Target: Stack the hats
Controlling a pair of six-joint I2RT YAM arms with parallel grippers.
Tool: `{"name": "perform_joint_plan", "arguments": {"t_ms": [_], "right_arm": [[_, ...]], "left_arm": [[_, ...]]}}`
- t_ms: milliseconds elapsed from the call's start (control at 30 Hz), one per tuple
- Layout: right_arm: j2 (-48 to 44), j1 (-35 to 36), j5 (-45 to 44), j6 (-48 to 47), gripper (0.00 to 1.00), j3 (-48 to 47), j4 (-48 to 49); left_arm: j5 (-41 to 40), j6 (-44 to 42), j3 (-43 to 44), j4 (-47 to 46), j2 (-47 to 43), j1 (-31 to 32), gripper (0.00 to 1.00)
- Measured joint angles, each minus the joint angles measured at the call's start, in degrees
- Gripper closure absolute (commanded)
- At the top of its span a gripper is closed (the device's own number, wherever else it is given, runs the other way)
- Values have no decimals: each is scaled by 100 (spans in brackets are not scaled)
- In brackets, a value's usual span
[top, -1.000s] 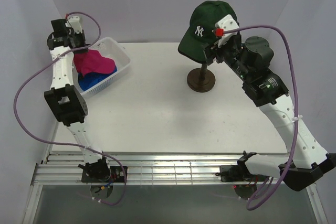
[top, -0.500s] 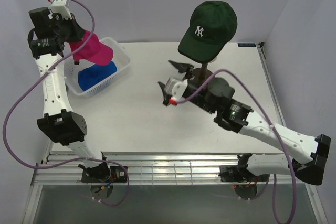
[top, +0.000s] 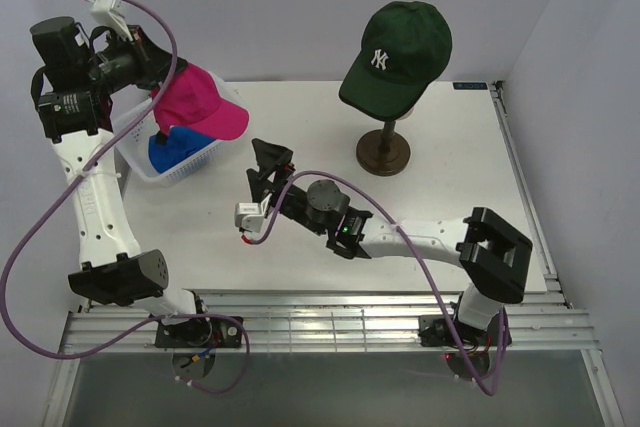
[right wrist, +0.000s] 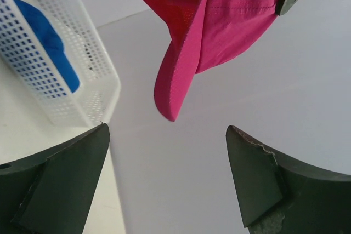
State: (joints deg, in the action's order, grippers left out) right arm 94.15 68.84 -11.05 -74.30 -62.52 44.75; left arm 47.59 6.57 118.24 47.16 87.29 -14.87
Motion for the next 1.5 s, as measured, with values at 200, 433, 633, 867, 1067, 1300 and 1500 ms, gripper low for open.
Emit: {"name": "perform_joint_plan", "arguments": {"t_ms": [200,433,633,867,1067,1300,1500], "right_arm": [[570,-39,-214,-221,9,-474,365],[592,-310,15,699,12,-872,549],[601,-551,356,1414,32,-868,605],[730,-531,376,1816,92,-1021,645],[361,-522,304,2293,92,-1032,48],[-946,-538,-111,3456,92,-1622,-3023],[-1615,-584,-409,4854,92,-2124,-5584]], "left_arm": [[664,216,2,280,-48,0,100],[1154,372,232,487,-52,0,100],[1475,511,367,529,-52,0,100],[1602,540,284,511,-83,-2,100],[1537,343,-455,522,-199,0,68],[745,-498,-664,892,-155,0,2],[540,-920,11,1110,-94,9,6]]}}
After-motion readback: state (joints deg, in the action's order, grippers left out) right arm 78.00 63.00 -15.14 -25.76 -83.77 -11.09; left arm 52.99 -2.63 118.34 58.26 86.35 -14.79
